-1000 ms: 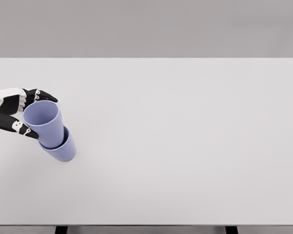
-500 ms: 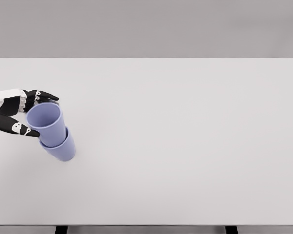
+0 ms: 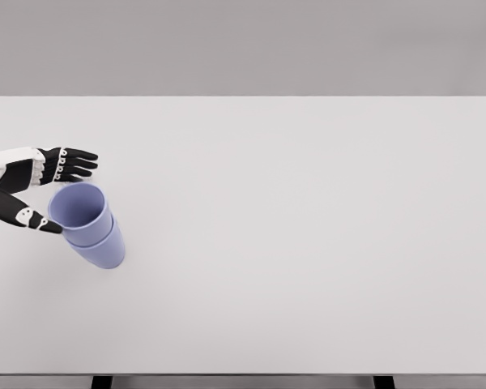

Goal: Place the right cup on the left cup with left arm

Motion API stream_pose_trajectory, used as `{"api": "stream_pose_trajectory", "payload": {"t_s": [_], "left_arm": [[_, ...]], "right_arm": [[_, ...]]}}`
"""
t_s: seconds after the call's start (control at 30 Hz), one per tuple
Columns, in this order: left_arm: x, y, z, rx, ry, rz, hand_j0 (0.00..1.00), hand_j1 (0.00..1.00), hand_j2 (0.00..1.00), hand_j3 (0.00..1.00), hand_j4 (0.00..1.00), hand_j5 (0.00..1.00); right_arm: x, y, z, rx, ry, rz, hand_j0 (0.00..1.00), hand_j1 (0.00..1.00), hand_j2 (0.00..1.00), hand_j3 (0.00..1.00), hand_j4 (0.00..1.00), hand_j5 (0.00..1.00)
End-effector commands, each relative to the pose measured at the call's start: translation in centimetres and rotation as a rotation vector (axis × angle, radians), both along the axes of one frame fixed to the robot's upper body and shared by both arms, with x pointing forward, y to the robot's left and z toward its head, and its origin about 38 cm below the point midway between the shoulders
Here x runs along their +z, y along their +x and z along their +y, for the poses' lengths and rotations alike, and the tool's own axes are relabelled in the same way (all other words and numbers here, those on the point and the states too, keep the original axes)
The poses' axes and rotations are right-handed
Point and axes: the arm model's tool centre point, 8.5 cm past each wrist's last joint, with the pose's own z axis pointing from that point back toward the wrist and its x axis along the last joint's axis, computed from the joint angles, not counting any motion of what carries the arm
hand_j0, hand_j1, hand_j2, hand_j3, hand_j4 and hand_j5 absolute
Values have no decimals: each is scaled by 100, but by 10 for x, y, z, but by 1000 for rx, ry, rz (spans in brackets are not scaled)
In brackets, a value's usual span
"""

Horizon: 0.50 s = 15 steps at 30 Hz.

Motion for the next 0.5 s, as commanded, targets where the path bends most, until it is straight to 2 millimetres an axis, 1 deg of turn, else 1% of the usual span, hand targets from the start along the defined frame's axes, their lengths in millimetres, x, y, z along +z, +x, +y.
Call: {"api": "stream_pose_trajectory", "payload": {"t_s": [0.0,0.1,0.13,0.17,0.27,0.3,0.4,0.47], "left_arm": [[2,0,1,1,0,-1,100,100,100,100,100,100],[5,-1,1,-1,2,-6,100,100,100,100,100,100],[11,0,3,3,6,-21,100,100,100,100,100,100],[22,1,2,-12,-5,-73,100,100,100,100,100,100],[38,-1,2,-54,-19,-165,100,100,100,100,100,100],[46,0,1,-64,-28,-202,100,100,100,100,100,100],[56,-1,-5,-120,-75,-305,100,100,100,100,100,100],[66,-7,-14,-217,-139,-463,100,100,100,100,100,100]], "right_arm": [[0,0,0,0,0,0,100,100,100,100,100,100],[0,0,0,0,0,0,100,100,100,100,100,100],[0,0,0,0,0,0,100,100,100,100,100,100],[0,0,0,0,0,0,100,100,100,100,100,100],[0,0,0,0,0,-1,100,100,100,100,100,100],[0,0,0,0,0,0,100,100,100,100,100,100],[0,0,0,0,0,0,100,100,100,100,100,100],[0,0,0,0,0,0,100,100,100,100,100,100]]}}
